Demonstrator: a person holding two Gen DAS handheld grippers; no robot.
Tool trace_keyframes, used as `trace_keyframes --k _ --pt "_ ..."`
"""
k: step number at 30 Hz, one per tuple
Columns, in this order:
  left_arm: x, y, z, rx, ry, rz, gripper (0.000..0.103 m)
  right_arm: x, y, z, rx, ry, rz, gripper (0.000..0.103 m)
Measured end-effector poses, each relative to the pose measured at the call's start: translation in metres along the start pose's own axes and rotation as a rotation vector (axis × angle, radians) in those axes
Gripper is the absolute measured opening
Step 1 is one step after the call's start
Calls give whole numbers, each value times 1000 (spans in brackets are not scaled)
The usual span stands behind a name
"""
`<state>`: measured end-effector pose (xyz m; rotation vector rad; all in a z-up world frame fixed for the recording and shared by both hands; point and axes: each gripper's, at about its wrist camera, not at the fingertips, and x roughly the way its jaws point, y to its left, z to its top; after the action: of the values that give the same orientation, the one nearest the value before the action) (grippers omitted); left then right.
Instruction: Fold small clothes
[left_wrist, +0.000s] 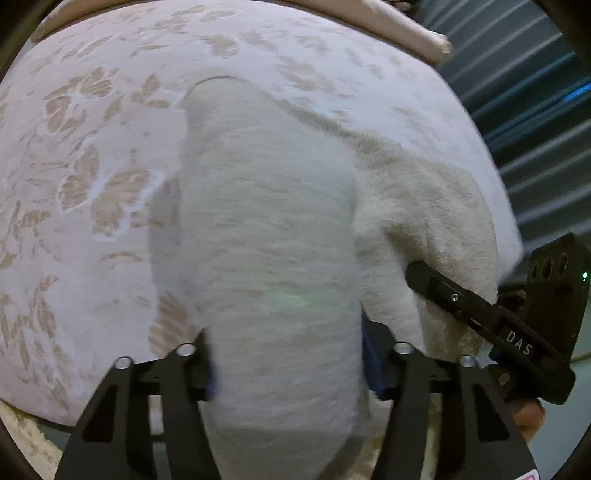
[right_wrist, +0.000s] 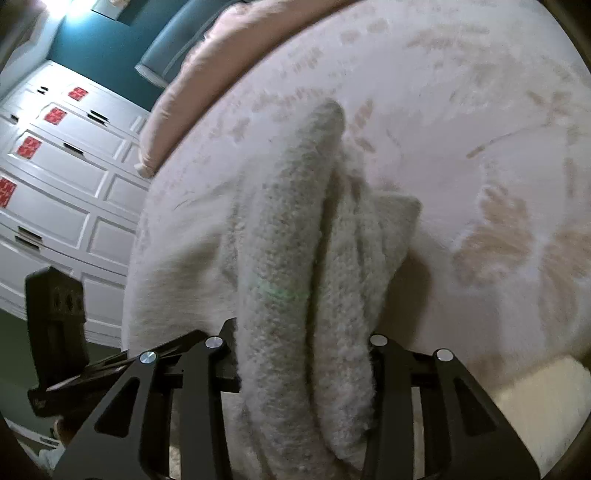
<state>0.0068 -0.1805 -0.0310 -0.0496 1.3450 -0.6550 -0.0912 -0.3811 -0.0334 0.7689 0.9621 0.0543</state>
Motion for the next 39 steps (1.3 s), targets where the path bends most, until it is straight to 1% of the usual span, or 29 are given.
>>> trace_keyframes --k 2,5,7,8,9,11,13,14,16,18,19,20,21,22,23,24,25,26,27,28,29,31,33,34,35,36,39 --pt "-9 -7 -4 13 -6 -47 50 -23 6 -5 0 -37 1 35" --pt "-26 -22 -8 53 -34 -122 50 -64 19 -11 -15 -116 -3 35" --pt "-47 -34 -8 87 -77 -171 50 -92 35 -12 -47 -181 -2 35" --pt "-55 -38 -7 98 -99 -184 50 -103 44 -11 -68 -209 2 35" --pt "-71 -42 -4 117 -136 -199 50 -116 59 -9 -102 -248 10 35" --pt "-100 -45 1 146 -214 -207 50 -133 88 -2 -154 -308 38 35" --pt "-140 -42 7 171 -315 -205 50 -143 115 5 -210 -354 57 35" --pt "-153 -40 10 177 -347 -198 50 -145 130 8 -241 -375 70 35" --pt "-193 -26 20 192 -440 -175 50 -145 167 19 -320 -422 103 36" --pt "-224 -7 30 192 -509 -144 50 -133 199 31 -379 -454 120 38" --pt "-235 3 35 192 -527 -120 50 -123 211 38 -397 -454 125 39" --pt "-245 19 43 185 -551 -82 52 -111 219 44 -404 -448 130 42" --pt "-247 31 47 175 -561 -56 53 -90 225 56 -394 -433 134 49" --pt "-246 49 56 160 -561 -23 58 -68 226 65 -379 -408 134 53" --pt "-238 71 64 126 -555 22 63 -45 223 71 -356 -372 129 60" --pt "-226 90 72 102 -537 44 65 -11 214 78 -323 -314 117 62" --pt "-211 111 77 80 -511 73 66 15 204 80 -298 -261 96 62" --pt "-195 132 79 48 -484 131 64 53 187 78 -262 -196 16 59" --pt "-172 162 78 -9 -432 207 63 71 175 74 -255 -164 -60 49" --pt "-157 182 74 -47 -388 248 59 90 164 63 -254 -116 -139 45" --pt "-146 199 67 -94 -350 271 59 96 157 52 -247 -87 -150 43" --pt "-138 228 41 -181 -331 200 59 92 153 33 -240 -79 -106 43" --pt "-137 236 26 -218 -336 175 59 87 158 17 -259 -75 -103 46" --pt "-137 235 21 -222 -345 165 59 86 160 13 -265 -68 -99 48" --pt "-136 234 18 -217 -353 166 61 87 161 10 -267 -62 -93 57" --pt "-138 231 9 -206 -352 167 61 93 166 8 -264 -56 -98 62" --pt "-120 229 -1 -142 -309 205 62 111 170 11 -241 -35 -122 62"
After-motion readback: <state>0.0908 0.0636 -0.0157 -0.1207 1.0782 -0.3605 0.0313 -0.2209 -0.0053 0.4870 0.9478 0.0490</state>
